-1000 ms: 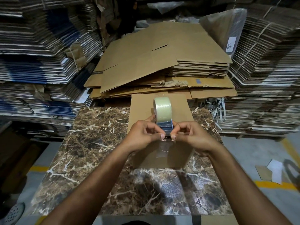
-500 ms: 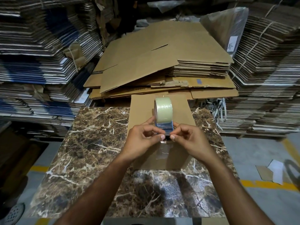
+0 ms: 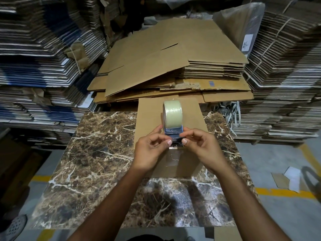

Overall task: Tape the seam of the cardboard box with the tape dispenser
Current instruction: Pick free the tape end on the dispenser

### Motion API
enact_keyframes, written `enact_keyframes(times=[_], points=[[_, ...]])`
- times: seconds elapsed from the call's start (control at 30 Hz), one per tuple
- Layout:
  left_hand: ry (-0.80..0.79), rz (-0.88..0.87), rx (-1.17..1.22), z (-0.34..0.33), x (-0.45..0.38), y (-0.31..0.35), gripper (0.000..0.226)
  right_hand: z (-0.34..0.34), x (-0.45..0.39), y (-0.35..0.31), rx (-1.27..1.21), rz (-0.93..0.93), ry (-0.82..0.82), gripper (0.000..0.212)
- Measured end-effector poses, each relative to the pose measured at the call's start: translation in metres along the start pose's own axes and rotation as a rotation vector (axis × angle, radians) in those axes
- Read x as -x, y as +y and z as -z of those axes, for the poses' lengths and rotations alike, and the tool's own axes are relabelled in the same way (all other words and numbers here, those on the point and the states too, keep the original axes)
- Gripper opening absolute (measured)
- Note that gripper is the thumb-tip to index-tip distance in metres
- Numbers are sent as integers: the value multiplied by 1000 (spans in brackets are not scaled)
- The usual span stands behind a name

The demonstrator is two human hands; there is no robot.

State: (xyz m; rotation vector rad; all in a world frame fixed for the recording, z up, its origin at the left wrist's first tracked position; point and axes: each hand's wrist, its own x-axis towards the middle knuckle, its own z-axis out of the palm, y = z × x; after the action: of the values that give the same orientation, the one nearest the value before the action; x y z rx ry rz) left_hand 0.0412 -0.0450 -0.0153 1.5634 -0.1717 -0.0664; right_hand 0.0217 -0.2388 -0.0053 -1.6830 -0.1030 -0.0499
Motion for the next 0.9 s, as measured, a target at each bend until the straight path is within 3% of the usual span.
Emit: enact_keyframes(times=[0.13,0.33,0.57,0.73,0.9], points=[[8,8,0,-1,1,-1,19,-4,1,-2,-89,-27,50,33],[25,9,2,-1,4,4,15,-4,0,0,85,14,60,5],[200,-9,-11,-9,10,10,13,-9,5,0,49,-14,183,11],[227,139,63,-12,13,10,10,-11,7,-3,59,-21,245,2],[288,273,259,-22,18,11,7,-20,10,-8,-164,-184,249,4]])
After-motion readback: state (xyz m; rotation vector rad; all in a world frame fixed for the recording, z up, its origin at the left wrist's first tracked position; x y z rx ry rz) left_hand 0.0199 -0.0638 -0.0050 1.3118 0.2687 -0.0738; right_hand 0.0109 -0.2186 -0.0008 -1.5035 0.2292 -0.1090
